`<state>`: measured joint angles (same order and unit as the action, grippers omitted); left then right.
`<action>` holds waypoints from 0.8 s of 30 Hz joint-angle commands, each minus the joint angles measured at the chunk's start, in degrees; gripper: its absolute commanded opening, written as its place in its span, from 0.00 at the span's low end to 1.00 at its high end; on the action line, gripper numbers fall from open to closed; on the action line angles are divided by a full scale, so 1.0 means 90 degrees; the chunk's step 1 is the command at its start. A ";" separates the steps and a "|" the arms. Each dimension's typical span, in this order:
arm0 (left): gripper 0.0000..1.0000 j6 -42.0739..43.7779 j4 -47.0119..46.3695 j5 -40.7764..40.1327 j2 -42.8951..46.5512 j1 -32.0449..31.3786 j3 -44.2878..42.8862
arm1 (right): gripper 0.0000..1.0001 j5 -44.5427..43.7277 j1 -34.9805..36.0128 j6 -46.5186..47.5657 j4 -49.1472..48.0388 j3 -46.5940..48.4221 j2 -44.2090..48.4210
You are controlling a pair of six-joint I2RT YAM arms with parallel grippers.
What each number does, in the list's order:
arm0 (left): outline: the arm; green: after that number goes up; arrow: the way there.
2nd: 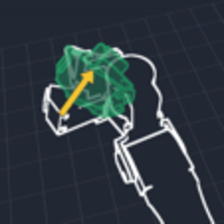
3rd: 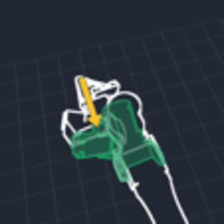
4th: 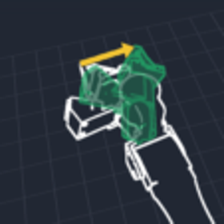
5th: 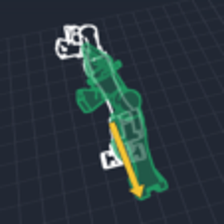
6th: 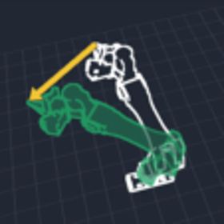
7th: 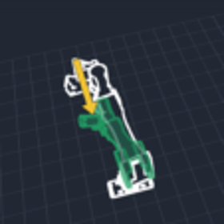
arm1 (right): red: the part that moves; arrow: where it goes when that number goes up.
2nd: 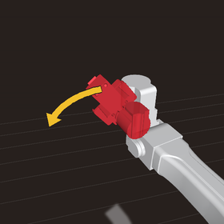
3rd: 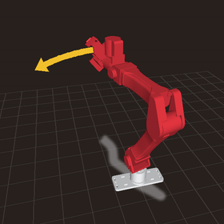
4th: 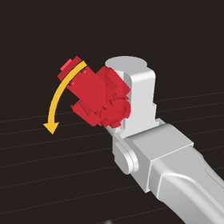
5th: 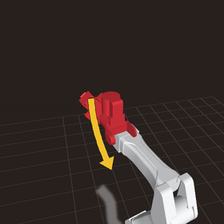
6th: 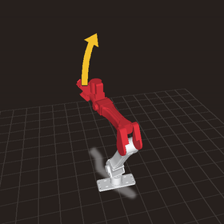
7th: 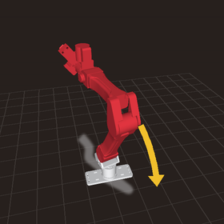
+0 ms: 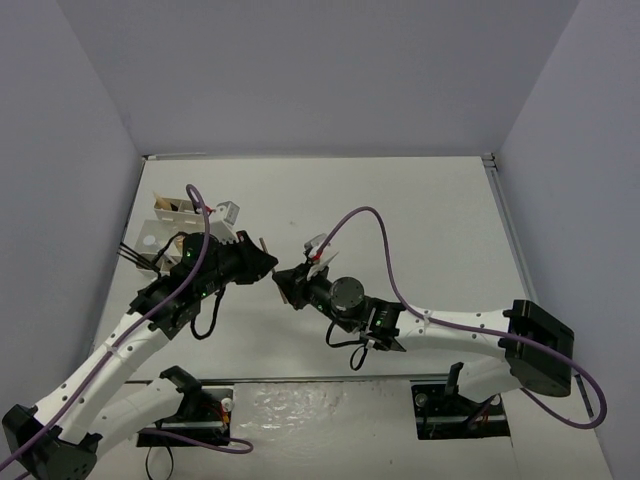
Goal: Organize the makeup
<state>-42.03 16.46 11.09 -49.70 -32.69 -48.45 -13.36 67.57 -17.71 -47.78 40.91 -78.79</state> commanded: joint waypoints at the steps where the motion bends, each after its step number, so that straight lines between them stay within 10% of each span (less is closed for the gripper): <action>1: 0.00 0.0106 -0.0697 -0.0250 0.0056 -0.0069 -0.0183 | 0.13 -0.0241 0.0042 0.0088 -0.0647 0.0074 0.0335; 10: 0.00 0.0958 0.0127 -0.2147 0.0310 0.0055 -0.0309 | 0.98 -0.0842 0.0008 0.0154 -0.0021 -0.0006 0.0790; 24: 0.00 0.1460 0.0271 -0.3073 0.0990 0.3123 -0.0301 | 1.00 -0.1628 -0.0727 0.0073 0.1313 -0.1165 0.3111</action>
<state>-31.07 21.38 -13.14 -43.07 -9.01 -48.36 -24.86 63.44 -16.44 -36.40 32.97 -56.70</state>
